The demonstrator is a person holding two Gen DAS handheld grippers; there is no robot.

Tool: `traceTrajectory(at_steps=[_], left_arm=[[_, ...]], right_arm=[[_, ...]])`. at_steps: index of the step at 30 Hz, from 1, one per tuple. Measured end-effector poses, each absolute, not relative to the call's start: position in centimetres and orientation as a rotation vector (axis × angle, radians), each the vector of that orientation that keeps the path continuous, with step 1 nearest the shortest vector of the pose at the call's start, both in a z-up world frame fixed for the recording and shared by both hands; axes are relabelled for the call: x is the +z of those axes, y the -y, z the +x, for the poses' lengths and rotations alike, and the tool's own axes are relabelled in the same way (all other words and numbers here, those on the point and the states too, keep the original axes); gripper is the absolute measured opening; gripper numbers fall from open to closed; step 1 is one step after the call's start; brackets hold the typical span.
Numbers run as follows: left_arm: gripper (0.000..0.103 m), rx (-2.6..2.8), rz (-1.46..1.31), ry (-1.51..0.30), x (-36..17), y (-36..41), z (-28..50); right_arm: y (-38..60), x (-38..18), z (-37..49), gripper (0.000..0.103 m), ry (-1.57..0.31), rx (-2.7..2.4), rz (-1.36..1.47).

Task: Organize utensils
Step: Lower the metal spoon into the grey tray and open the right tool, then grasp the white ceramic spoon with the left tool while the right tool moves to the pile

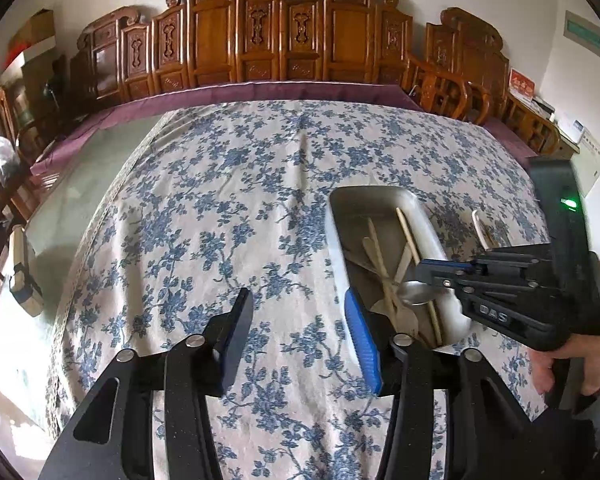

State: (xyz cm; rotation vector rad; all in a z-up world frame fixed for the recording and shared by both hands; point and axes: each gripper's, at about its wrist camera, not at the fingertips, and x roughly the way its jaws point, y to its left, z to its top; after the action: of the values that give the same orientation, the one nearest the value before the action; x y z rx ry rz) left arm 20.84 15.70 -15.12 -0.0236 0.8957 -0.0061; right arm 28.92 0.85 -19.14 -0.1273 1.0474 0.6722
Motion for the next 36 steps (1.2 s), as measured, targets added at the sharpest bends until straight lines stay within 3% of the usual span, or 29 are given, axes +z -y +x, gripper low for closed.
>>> traceTrajectory(at_steps=[5,7,9,21,36], left_arm=[[0.048,-0.046,-0.015,-0.891,-14.7,-13.1,20.8],[0.048,-0.064,-0.012,-0.889,-14.5,-11.8,20.9],[0.048,-0.089,-0.004,-0.884,-14.3,-10.1,21.0],[0.048,-0.231,0.029,-0.899,-16.0,0.3,23.0],[0.048,-0.333,0.048,-1.010,-22.3,8.5,26.6]], right_arm=[[3.2,-17.2,26.3,0.005,-0.978,0.661,-0.156],[5.9,-16.7,25.5,0.022,-0.961,0.639,-0.153],[8.2,-16.5,25.0,0.026,-0.946,0.608,-0.154],[21.5,-18.1,25.8,0.026,-0.928,0.454,-0.096],[24.8,-23.0,29.6,0.026,-0.960,0.407,-0.064]])
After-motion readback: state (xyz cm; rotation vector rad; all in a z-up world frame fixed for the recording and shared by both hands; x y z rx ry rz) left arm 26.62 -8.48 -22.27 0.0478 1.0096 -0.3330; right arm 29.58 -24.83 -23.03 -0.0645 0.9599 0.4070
